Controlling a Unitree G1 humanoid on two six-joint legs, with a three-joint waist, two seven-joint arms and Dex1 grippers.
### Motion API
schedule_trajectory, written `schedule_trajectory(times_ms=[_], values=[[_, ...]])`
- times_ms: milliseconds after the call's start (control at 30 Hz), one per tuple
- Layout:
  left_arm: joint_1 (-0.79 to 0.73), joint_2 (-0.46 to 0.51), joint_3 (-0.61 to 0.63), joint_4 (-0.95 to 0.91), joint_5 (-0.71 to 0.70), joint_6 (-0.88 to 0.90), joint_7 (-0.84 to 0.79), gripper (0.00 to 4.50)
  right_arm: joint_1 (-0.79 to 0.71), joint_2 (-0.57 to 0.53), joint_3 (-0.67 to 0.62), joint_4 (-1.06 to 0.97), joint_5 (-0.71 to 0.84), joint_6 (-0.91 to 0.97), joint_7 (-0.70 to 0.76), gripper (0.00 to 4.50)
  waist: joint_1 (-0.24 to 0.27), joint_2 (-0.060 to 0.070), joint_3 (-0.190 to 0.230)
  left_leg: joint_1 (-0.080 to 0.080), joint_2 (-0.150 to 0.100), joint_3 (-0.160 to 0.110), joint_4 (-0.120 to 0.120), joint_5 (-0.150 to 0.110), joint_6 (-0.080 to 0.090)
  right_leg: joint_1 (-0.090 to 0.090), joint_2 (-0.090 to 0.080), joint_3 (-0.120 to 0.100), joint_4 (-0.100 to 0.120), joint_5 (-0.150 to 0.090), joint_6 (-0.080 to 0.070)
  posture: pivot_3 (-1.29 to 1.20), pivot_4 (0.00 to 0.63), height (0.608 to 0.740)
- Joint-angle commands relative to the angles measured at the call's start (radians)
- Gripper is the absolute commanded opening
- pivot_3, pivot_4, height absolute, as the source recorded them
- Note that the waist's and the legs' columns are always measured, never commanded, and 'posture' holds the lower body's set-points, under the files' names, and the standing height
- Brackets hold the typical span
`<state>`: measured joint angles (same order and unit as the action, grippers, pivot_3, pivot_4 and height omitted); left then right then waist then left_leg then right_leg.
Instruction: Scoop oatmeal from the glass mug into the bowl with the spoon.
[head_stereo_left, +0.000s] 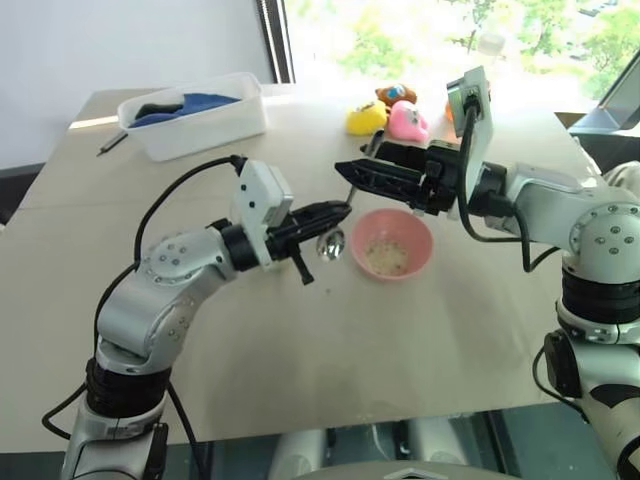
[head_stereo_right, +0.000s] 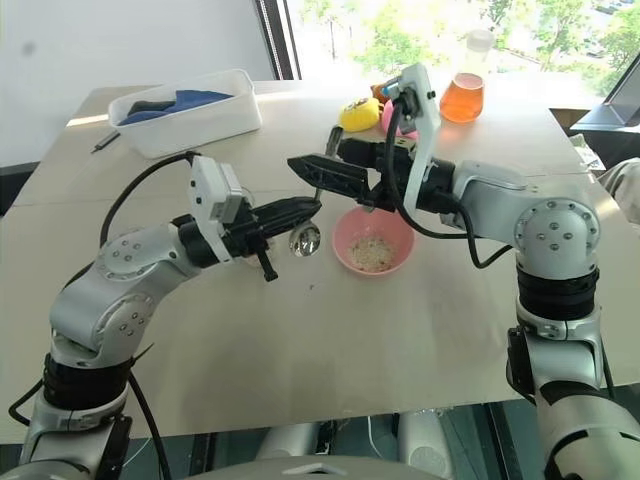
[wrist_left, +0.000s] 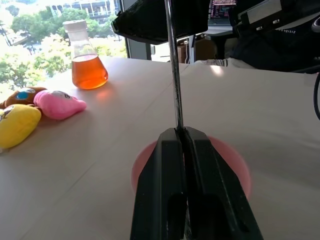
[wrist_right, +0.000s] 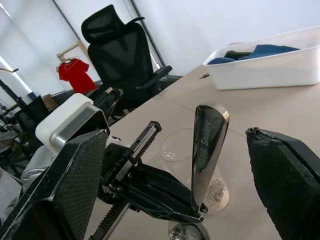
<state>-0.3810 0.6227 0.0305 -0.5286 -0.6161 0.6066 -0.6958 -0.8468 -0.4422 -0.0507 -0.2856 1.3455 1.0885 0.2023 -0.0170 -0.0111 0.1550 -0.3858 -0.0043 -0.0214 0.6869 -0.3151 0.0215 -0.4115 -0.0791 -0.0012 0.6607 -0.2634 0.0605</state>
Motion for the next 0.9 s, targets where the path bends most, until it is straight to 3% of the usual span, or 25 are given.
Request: schedule_trajectory(times_ms=[33, 300, 333, 367, 533, 633, 900], values=[[-0.001, -0.024, 0.043, -0.039, -0.092, 0.023, -0.002, 0.05, -0.028, 0.007, -0.017, -0.031, 0.012, -0.018, 0.034, 4.50, 0.000, 0.000, 0.000, 0.000, 0.000, 0.000, 0.000, 0.000, 0.000, 0.000, 0.000, 0.000, 0.000, 0.000, 0.000, 0.00, 0.150, 0.740], [0.017, -0.048, 0.106, -0.025, -0.248, 0.083, 0.009, 0.05, -0.027, -0.012, -0.047, -0.003, 0.033, -0.014, 0.112, 4.50, -0.001, 0.000, 0.000, 0.000, 0.000, 0.000, 0.000, 0.000, 0.000, 0.000, 0.000, 0.000, 0.000, 0.000, 0.000, 0.00, 0.150, 0.740], [0.019, -0.047, 0.110, -0.025, -0.260, 0.088, 0.007, 0.00, -0.029, -0.014, -0.049, 0.003, 0.031, -0.015, 0.118, 3.97, -0.002, 0.000, 0.000, 0.000, 0.000, 0.000, 0.000, 0.000, 0.000, 0.000, 0.000, 0.000, 0.000, 0.000, 0.000, 0.00, 0.150, 0.740], [0.022, -0.047, 0.113, -0.025, -0.274, 0.093, 0.006, 0.00, -0.031, -0.015, -0.050, 0.007, 0.029, -0.016, 0.123, 3.77, -0.002, 0.000, 0.000, 0.000, 0.000, 0.000, 0.000, 0.000, 0.000, 0.000, 0.000, 0.000, 0.000, 0.000, 0.000, 0.00, 0.150, 0.740], [0.051, -0.028, 0.113, -0.034, -0.338, 0.125, -0.015, 0.00, -0.042, -0.005, -0.051, 0.010, 0.055, -0.017, 0.139, 1.15, -0.002, 0.000, 0.000, 0.000, 0.000, 0.000, 0.000, 0.000, 0.000, 0.000, 0.000, 0.000, 0.000, 0.000, 0.000, 0.00, 0.150, 0.740], [0.064, -0.025, 0.107, -0.038, -0.355, 0.131, -0.017, 0.00, -0.039, -0.010, -0.048, 0.011, 0.052, -0.016, 0.147, 0.30, -0.002, 0.000, 0.000, 0.000, 0.000, 0.000, 0.000, 0.000, 0.000, 0.000, 0.000, 0.000, 0.000, 0.000, 0.000, 0.00, 0.150, 0.740], [0.073, -0.013, 0.117, -0.010, -0.334, 0.107, -0.009, 0.00, -0.021, -0.056, -0.056, 0.011, 0.043, -0.001, 0.188, 0.30, -0.001, 0.000, 0.000, 0.000, 0.000, 0.000, 0.000, 0.000, 0.000, 0.000, 0.000, 0.000, 0.000, 0.000, 0.000, 0.00, 0.150, 0.740]])
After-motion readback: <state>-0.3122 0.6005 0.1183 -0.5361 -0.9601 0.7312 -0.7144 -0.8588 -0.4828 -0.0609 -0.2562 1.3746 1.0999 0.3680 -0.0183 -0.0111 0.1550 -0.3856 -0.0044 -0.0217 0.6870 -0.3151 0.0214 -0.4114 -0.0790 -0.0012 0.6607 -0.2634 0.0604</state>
